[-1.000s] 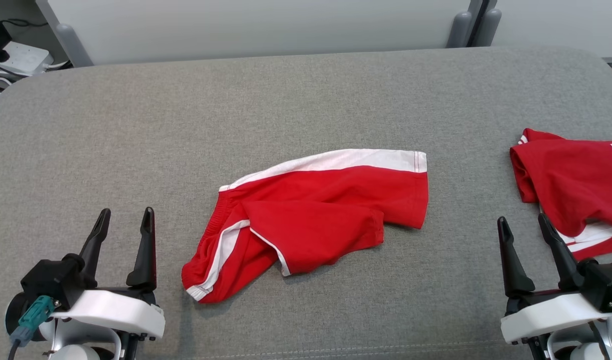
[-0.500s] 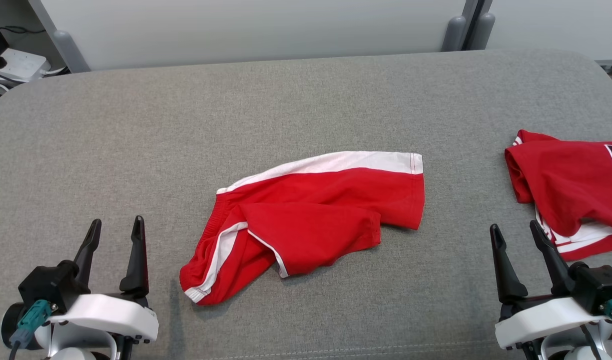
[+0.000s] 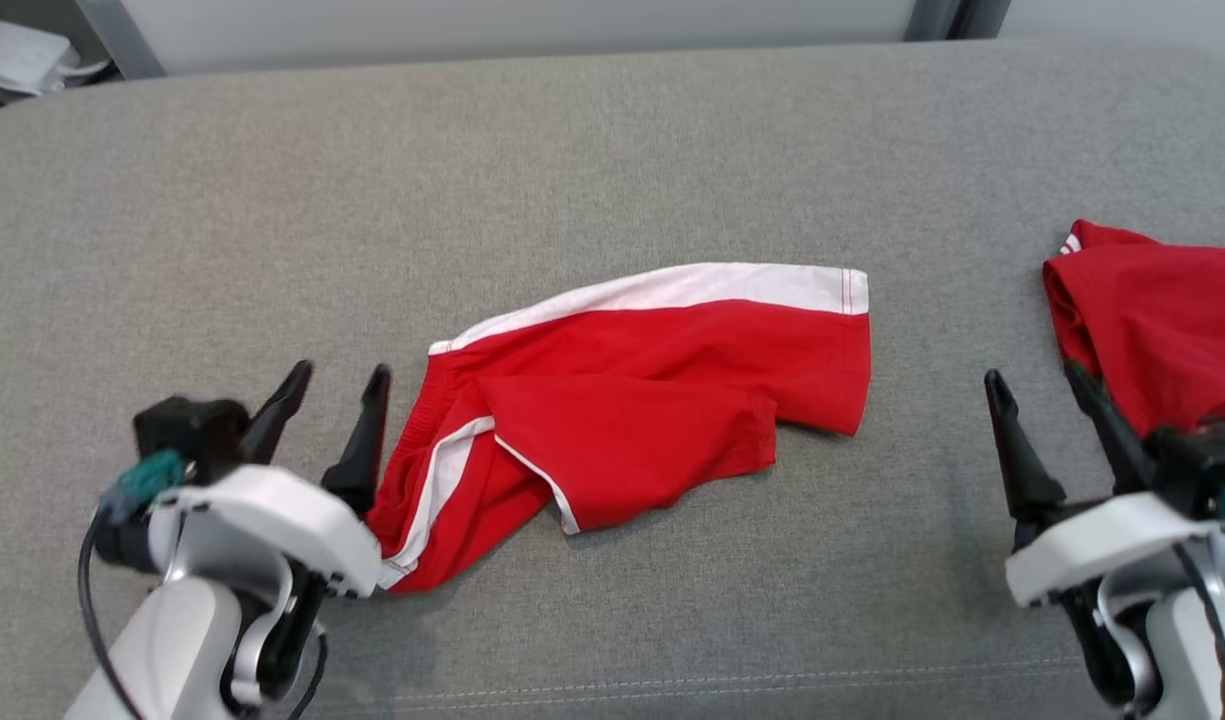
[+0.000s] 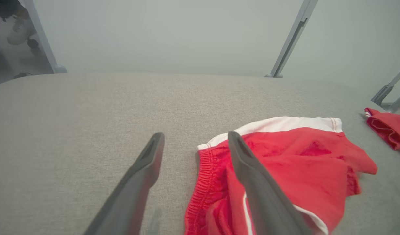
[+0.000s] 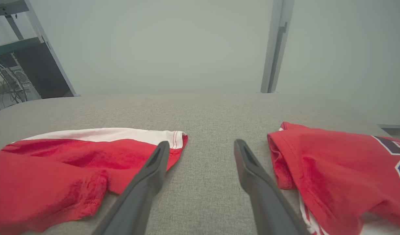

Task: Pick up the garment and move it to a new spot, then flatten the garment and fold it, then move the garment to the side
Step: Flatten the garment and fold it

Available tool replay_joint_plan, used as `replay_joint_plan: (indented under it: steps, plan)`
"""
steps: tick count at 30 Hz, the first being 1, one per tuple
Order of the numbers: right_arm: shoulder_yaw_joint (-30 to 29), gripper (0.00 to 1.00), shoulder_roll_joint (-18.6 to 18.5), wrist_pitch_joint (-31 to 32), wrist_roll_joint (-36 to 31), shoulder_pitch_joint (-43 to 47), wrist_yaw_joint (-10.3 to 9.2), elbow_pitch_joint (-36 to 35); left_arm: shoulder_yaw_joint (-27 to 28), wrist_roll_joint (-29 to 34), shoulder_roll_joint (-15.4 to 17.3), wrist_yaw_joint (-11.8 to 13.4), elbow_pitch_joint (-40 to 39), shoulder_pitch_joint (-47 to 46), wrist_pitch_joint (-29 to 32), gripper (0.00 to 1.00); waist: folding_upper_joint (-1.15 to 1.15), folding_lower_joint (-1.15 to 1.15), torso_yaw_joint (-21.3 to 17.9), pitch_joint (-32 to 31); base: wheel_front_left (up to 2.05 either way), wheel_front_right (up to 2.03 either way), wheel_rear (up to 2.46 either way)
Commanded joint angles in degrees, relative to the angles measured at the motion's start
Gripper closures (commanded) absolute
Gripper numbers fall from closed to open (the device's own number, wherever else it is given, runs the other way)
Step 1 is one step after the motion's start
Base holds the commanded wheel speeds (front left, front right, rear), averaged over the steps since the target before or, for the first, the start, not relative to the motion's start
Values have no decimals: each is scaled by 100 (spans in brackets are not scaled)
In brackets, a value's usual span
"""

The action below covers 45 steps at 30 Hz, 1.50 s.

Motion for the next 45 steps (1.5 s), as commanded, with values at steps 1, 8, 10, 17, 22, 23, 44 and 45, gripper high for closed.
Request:
replay_joint_plan:
  steps: [1,8,10,17,22,23,44,45]
  plan:
    - [207,0,-218,88,110,-404,18,78,115,-122,89,-163,46,-565,263,0,0,0,19,202,0,0,0]
    - [731,0,-568,509,751,-1485,18,790,-178,-513,-19,-684,704,-1543,1211,0,0,0,70,670,0,0,0]
    - [921,0,-670,671,933,-1787,18,966,-236,-591,-8,-797,880,-1772,1460,0,0,0,92,782,0,0,0]
    - [1657,0,-928,1256,1571,-2645,18,1448,-306,-882,3,-1072,1278,-2381,2099,0,0,0,166,1079,0,0,0]
    - [2043,0,-1010,1457,1859,-3032,18,1636,-252,-1088,-38,-1166,1535,-2683,2313,0,0,0,174,1235,0,0,0]
    - [2127,0,-1025,1488,1920,-3126,18,1681,-249,-1130,-41,-1192,1599,-2757,2369,0,0,0,172,1271,0,0,0]
    - [3227,100,-1213,1317,2794,-3790,18,2424,-454,-1391,-349,-1475,2153,-3046,2150,100,0,0,268,1451,0,0,0]
    - [3226,100,-1259,1224,2811,-3733,18,2374,-457,-1377,-345,-1482,2106,-3006,2059,100,0,0,276,1438,0,0,0]
